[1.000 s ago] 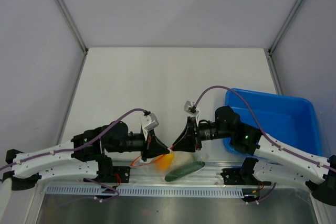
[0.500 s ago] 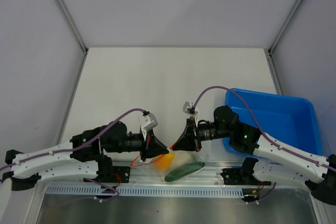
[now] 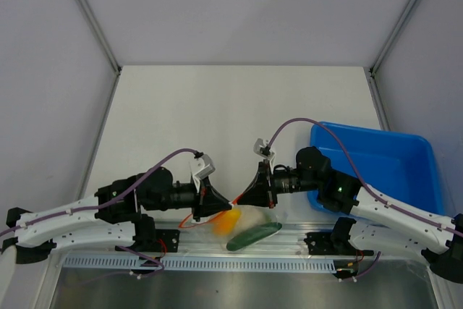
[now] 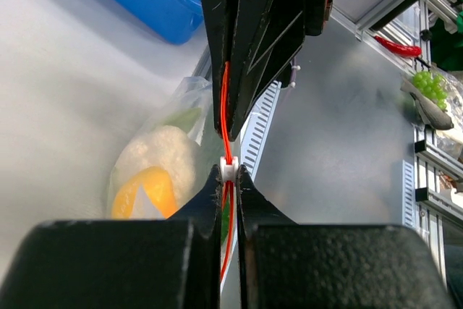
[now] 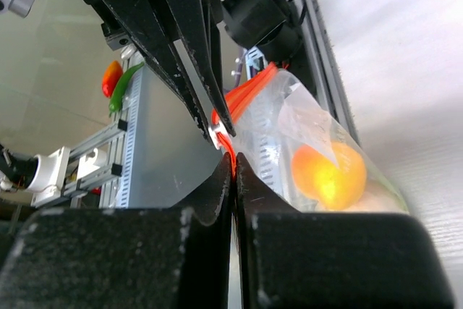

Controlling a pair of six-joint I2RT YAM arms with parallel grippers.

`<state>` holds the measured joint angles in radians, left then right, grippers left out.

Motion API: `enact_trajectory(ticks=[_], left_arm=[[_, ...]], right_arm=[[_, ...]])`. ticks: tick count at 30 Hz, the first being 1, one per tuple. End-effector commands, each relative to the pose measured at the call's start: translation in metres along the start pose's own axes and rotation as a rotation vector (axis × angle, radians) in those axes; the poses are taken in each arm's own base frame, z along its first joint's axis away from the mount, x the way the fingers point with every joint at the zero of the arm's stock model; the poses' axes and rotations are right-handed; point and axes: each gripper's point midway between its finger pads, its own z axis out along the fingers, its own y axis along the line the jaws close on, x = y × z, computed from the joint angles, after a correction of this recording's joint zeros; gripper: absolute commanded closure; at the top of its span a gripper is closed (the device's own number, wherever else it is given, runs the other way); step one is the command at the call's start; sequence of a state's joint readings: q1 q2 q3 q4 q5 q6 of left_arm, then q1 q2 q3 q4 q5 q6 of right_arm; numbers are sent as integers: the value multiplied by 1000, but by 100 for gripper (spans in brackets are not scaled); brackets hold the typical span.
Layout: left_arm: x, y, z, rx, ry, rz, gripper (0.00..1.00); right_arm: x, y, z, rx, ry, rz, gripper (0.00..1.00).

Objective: Place the food in the zip-top bag and seal the zipper
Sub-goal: Zip the zipper food storage bag at the center of the board.

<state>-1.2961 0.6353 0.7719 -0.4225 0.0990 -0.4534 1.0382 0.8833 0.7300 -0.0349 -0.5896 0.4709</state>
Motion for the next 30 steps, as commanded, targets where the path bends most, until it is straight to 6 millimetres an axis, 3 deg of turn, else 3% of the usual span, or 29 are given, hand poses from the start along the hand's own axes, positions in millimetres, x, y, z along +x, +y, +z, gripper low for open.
enact_trajectory(ticks=[1, 30], left_arm=[[-2, -4, -6, 15, -15, -22, 99], [9, 11, -40, -39, -71, -56, 99]], right_arm=[[-32, 1, -7, 63, -122, -31, 100], [-43, -19, -22, 195, -223, 6, 100]])
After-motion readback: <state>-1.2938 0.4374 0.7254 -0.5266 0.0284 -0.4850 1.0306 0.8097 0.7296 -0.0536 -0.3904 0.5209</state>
